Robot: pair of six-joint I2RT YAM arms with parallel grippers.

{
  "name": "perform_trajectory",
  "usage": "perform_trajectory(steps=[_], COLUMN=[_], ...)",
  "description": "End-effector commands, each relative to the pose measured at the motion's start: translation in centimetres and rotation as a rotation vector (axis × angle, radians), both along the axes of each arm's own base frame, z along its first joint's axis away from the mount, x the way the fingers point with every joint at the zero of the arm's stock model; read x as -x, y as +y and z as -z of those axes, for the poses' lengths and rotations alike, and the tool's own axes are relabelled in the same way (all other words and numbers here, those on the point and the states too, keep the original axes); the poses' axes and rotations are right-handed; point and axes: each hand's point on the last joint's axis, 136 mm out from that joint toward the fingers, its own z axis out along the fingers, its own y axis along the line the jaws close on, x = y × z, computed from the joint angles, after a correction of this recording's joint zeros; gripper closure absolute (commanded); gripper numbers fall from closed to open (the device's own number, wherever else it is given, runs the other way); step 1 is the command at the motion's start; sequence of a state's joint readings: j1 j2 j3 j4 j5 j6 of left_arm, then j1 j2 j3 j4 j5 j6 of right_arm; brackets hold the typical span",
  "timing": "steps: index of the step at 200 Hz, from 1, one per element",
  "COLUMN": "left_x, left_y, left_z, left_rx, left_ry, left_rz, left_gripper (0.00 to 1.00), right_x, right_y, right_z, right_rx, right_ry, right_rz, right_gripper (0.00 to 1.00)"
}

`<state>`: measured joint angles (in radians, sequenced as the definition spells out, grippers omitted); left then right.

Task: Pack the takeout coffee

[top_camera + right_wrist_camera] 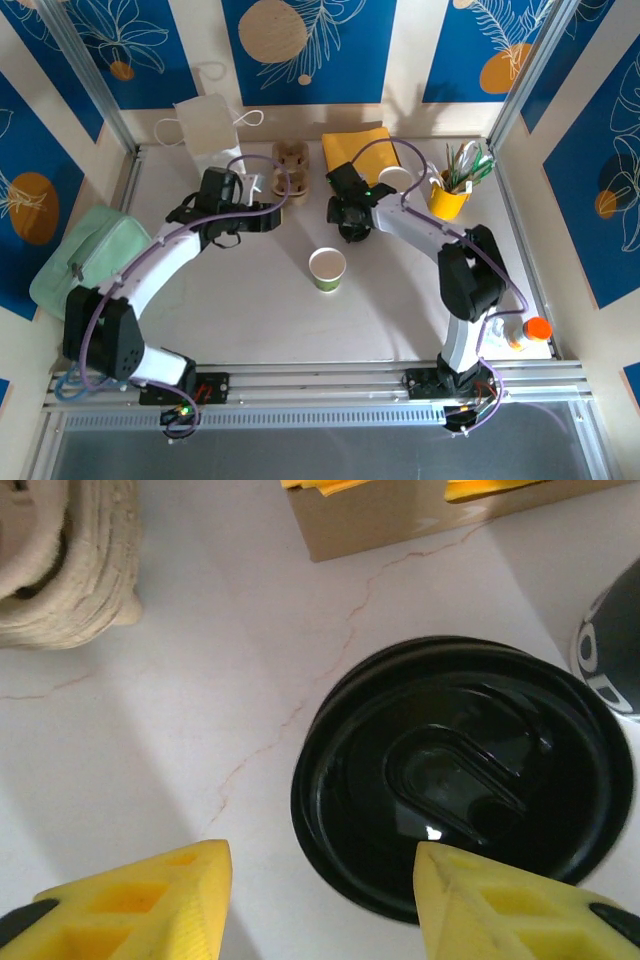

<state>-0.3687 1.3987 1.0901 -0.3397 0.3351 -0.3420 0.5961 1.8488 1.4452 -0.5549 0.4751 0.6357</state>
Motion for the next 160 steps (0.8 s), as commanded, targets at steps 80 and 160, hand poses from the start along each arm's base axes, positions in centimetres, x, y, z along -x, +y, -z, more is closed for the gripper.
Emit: perform_trajectory(steps=[80, 160], left_x=[1.3, 1.4], left_y=[1.2, 1.6], left_z=[-1.3, -1.4], left_rx=[0.036, 0.024], left_ry=[-0.066, -0.073], left_rz=[-0.046, -0.051], left_gripper=[0.49, 0.48], right_x=[-1.2, -1.2], right_y=[-0.4, 0.4], right_z=[1.3, 0.7], right_rx=[0.102, 0.053], right_ry=[0.031, 0.033], right_rz=[0.015, -0.008], right_gripper=[0.69, 0.81])
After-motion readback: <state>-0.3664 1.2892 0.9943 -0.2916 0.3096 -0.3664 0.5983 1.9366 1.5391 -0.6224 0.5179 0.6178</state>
